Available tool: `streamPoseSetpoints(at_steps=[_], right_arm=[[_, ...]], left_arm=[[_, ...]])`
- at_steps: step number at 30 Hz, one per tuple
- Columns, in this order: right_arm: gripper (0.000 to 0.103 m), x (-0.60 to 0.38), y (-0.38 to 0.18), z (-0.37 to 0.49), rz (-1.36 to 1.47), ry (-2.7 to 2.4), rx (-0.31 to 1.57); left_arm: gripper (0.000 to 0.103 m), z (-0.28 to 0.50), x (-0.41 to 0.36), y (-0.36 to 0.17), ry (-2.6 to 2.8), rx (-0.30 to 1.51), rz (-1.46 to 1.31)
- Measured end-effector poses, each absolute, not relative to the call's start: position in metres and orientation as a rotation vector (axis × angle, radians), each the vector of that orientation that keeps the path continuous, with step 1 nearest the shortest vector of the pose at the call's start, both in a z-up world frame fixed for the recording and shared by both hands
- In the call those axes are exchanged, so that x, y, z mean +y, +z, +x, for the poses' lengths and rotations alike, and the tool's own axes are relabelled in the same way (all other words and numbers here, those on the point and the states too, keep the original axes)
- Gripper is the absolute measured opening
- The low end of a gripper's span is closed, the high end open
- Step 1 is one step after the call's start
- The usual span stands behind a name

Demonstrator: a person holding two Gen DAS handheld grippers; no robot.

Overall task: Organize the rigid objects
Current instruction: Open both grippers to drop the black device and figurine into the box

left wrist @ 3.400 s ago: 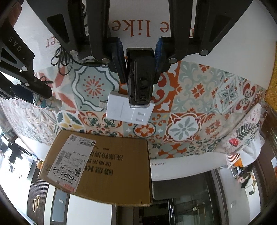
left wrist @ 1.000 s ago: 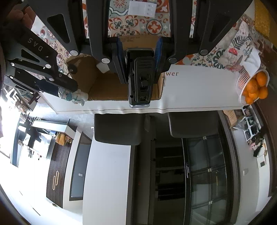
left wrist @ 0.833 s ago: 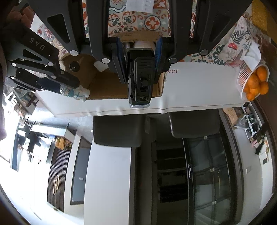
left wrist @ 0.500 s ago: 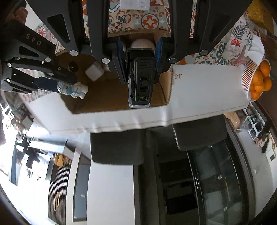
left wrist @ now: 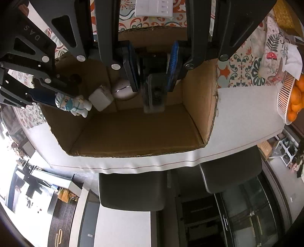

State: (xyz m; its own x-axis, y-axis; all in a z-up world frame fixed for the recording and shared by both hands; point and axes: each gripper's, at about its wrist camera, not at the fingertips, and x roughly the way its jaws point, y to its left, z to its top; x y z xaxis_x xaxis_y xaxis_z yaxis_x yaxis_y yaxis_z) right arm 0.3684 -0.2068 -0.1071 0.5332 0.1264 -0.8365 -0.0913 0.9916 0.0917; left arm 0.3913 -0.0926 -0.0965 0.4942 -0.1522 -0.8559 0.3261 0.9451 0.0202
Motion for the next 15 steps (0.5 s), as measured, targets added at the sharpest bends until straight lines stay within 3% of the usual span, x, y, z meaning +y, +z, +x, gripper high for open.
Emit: streamPoseSetpoints(at_steps=[10,15], right_arm=[[0.029,-0.205,-0.108,0.365,0.023,0.121,1.002],[0.031,-0.203,-0.105,0.363,0.023,0.12,0.991]], left_arm=[[0.042,0.378,-0.08,-0.082,-0.209,0.954,0.219],[0.056,0.369,-0.069,-0.072,-0.153,0.906,0.222]])
